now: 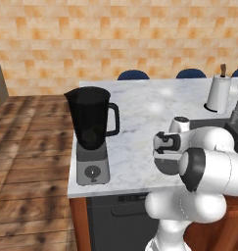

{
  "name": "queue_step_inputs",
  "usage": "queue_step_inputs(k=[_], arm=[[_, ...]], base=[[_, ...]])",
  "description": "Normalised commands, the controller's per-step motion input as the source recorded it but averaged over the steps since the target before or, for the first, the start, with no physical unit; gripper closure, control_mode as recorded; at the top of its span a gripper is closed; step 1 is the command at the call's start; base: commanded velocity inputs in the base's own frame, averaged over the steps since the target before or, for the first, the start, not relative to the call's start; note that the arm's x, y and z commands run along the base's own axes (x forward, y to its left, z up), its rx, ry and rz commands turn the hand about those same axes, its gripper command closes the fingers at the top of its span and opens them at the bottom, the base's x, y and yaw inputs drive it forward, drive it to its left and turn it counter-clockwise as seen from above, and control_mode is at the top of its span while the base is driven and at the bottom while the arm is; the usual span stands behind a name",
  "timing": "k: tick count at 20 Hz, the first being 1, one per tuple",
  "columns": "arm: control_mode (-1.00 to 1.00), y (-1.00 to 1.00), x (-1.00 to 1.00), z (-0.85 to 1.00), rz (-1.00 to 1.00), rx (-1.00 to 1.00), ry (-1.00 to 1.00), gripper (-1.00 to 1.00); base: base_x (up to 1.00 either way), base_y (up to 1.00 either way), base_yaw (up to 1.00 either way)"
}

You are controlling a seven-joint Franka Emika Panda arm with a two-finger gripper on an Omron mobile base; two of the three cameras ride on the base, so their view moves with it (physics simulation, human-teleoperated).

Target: Grab the garlics from the fridge, place them in the blender, close the lid, and turn on the blender to create a marinade.

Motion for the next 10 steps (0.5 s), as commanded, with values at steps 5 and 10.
queue_step_inputs(k=[5, 10], arm=[[-1.00, 0.07, 0.07, 0.06, 0.00, 0.00, 0.00, 1.00], [-1.00, 0.00, -0.30, 0.75, 0.01, 0.00, -0.13, 1.00]], base=[[0.00, 0.00, 0.00], [0.00, 0.00, 0.00]])
